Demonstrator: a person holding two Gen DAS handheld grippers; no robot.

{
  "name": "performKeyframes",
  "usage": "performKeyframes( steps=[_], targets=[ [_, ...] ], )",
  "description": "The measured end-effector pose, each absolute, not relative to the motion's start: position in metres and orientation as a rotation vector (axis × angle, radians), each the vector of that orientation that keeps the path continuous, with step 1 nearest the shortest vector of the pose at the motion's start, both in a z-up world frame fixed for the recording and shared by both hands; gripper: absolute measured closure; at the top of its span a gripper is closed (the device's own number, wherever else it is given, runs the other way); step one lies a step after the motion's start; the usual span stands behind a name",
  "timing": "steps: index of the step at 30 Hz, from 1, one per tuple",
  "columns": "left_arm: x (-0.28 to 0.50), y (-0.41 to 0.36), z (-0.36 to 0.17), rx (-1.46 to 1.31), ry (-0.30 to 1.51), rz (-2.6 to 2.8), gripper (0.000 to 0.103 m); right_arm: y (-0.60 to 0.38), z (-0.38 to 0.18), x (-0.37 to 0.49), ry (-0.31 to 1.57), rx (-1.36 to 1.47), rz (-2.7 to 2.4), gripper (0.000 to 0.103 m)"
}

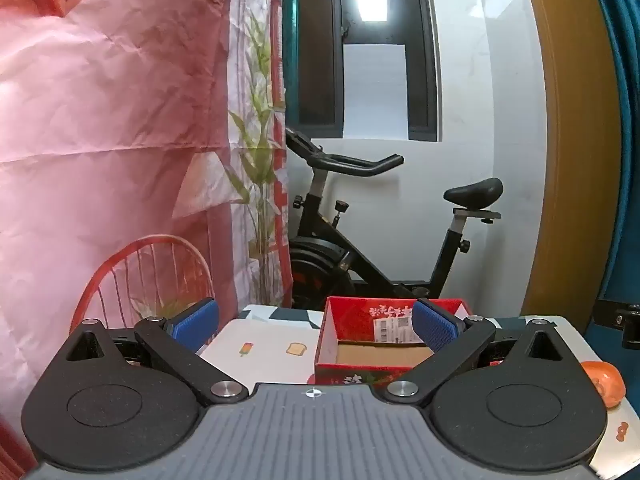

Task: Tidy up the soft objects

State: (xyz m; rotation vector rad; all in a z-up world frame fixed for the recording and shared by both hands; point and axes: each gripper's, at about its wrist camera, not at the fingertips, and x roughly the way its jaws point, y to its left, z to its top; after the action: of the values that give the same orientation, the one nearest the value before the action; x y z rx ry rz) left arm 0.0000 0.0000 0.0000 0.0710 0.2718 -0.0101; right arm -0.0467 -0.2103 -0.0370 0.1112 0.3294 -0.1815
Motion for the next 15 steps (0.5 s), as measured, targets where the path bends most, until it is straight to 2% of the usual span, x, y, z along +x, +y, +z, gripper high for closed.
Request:
performKeyframes(
  steps=[6,15],
  targets=[
    [0.008,0.011,0.0,0.032,0.338,-0.012,0.0,-0.21,-0.037,-0.046,0.335,0.122,-0.179,0.0],
    [0.002,0.001,-0.001,0.066,0.301,-0.006,0.0,-0.211,-0.037,-0.047,0.335,0.123,-0.181,0.0]
  ],
)
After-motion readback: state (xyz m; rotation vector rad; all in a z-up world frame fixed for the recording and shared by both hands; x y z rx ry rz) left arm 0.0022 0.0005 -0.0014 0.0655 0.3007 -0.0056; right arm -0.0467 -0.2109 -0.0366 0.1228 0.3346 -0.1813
